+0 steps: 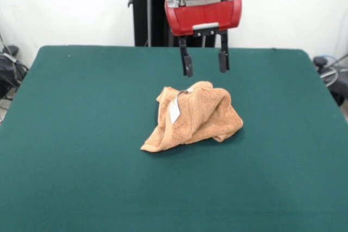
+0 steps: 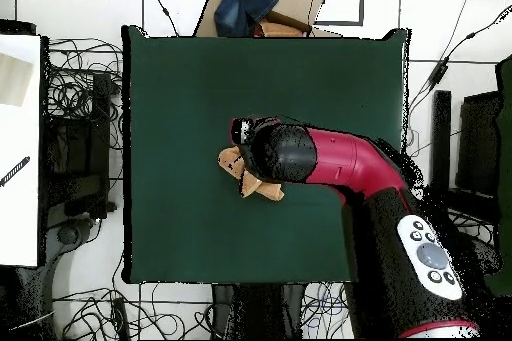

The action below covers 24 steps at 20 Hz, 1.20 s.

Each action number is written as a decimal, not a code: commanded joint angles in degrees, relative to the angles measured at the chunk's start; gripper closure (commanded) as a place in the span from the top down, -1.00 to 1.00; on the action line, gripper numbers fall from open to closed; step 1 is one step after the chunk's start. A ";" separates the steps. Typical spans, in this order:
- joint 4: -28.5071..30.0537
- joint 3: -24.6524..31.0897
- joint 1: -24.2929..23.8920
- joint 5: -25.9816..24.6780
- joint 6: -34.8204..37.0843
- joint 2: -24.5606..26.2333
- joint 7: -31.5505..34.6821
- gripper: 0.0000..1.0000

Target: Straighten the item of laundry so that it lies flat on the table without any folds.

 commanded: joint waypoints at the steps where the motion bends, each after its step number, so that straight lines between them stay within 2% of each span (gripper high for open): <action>1: 4.42 2.67 0.60 -1.93 -2.38 0.97 2.77 1.00; 24: 5.64 1.84 1.72 -1.91 -3.40 -0.20 4.46 1.00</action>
